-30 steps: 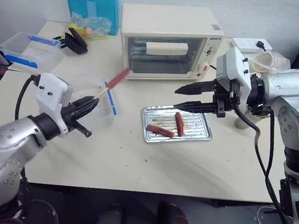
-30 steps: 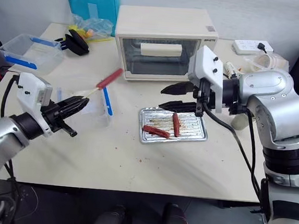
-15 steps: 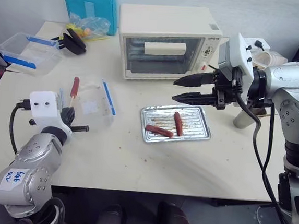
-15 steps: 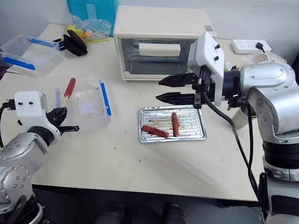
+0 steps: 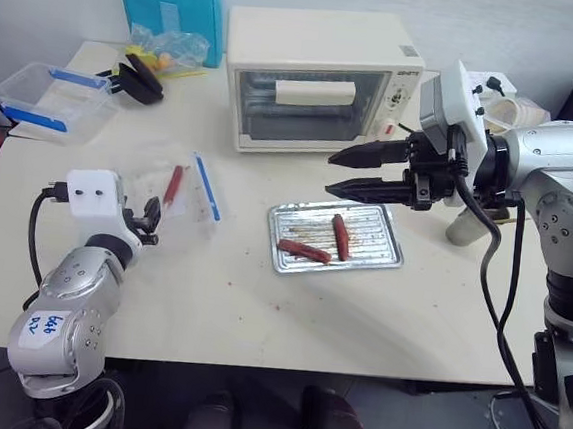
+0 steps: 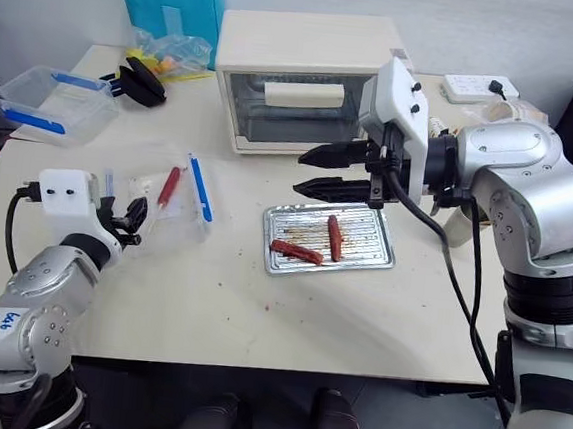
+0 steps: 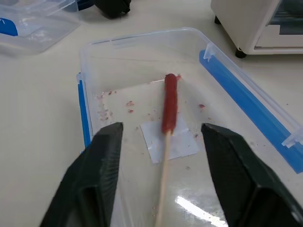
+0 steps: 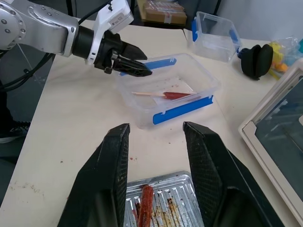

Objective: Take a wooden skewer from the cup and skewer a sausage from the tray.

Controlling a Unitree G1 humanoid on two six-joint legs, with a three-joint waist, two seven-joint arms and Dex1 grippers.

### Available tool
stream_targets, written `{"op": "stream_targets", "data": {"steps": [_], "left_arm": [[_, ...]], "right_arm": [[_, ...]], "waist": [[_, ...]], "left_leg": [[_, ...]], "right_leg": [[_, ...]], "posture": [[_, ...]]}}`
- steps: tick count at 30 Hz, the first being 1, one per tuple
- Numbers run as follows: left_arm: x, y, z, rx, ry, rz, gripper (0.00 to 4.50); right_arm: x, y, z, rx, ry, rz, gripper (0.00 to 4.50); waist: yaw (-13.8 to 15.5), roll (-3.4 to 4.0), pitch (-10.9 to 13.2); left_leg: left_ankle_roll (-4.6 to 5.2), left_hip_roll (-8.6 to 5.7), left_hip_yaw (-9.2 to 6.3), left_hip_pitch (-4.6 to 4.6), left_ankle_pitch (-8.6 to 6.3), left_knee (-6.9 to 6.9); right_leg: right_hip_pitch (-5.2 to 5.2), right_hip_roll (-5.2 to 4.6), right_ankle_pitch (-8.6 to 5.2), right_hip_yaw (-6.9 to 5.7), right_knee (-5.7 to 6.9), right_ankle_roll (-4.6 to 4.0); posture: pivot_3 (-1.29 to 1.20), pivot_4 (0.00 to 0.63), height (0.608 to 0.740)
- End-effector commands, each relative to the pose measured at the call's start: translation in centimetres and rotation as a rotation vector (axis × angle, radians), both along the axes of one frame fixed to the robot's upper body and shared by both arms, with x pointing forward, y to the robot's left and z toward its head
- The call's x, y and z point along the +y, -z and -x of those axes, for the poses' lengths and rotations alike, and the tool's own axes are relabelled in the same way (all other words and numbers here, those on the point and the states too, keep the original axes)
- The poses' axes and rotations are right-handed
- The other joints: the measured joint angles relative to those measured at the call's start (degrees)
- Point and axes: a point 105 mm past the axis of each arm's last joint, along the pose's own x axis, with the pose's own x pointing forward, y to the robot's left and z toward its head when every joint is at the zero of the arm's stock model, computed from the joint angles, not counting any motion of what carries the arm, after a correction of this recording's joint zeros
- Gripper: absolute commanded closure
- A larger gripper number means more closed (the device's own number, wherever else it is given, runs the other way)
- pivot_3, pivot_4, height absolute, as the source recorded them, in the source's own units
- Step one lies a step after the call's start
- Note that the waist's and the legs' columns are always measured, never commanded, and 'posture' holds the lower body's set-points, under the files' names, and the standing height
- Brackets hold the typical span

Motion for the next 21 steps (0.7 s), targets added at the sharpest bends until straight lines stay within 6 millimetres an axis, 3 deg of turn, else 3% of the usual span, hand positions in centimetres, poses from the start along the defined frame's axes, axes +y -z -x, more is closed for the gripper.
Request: {"op": "stream_targets", "data": {"steps": [1, 3, 7, 10, 14, 17, 21], "left_arm": [[-1.0, -4.2, 1.6, -0.167, 0.152, -0.041, 1.03], [-1.0, -5.6, 2.7, -0.189, 0.276, -0.077, 1.03], [1.9, -6.8, 5.3, -0.141, 0.416, -0.091, 1.03], [5.7, -5.8, 8.6, 0.029, 0.497, -0.053, 1.03], [8.9, -4.6, 12.3, 0.202, 0.561, -0.092, 1.03], [10.8, -4.2, 13.2, 0.27, 0.573, -0.126, 1.03], [10.9, -4.5, 12.6, 0.275, 0.619, -0.186, 1.03]], "right_arm": [[-1.2, -0.9, 0.3, -0.046, 0.022, -0.002, 2.63], [-2.7, -0.1, -0.2, -0.015, 0.072, 0.018, 2.63], [-6.8, 1.5, -0.8, 0.057, 0.186, 0.068, 2.63], [-11.0, 2.9, -0.2, 0.131, 0.277, 0.129, 2.63], [-16.0, 4.1, 0.7, 0.208, 0.412, 0.159, 2.63], [-19.5, 4.8, 1.6, 0.269, 0.516, 0.151, 2.63], [-21.3, 5.5, 2.6, 0.317, 0.562, 0.126, 2.63]], "waist": [[0.02, 0.0, 0.0], [0.14, -0.03, -0.01], [0.03, -0.04, -0.02], [-0.19, -0.02, -0.01], [-0.4, -0.01, 0.0], [-0.03, -0.01, 0.01], [0.12, 0.01, 0.02]], "left_leg": [[-0.01, 0.0, -0.02, -0.01, 0.0, 0.0], [0.0, -0.01, -0.01, -0.01, -0.02, 0.0], [0.04, -0.01, -0.01, -0.05, -0.12, -0.01], [0.07, -0.01, 0.06, -0.04, -0.17, -0.04], [0.13, 0.04, 0.23, 0.04, -0.42, -0.05], [0.13, 0.04, 0.23, 0.09, -0.46, -0.02], [0.36, 0.1, 0.2, 0.11, -0.57, -0.01]], "right_leg": [[0.0, -0.01, -0.01, -0.03, 0.0, -0.02], [0.0, -0.06, -0.01, -0.02, -0.03, -0.02], [0.0, -0.07, -0.04, -0.09, -0.2, -0.07], [0.0, -0.03, -0.06, -0.09, -0.4, -0.1], [-0.03, 0.03, -0.21, -0.34, -0.56, -0.36], [0.0, 0.0, -0.3, -0.36, -0.58, -0.52], [0.0, -0.09, -0.36, -0.32, -0.57, -0.76]], "posture": [[0.0, 0.15, 0.74], [0.0, 0.15, 0.74], [0.0, 0.15, 0.74], [0.0, 0.15, 0.74], [0.0, 0.15, 0.74], [0.0, 0.15, 0.74], [0.0, 0.15, 0.74]]}}
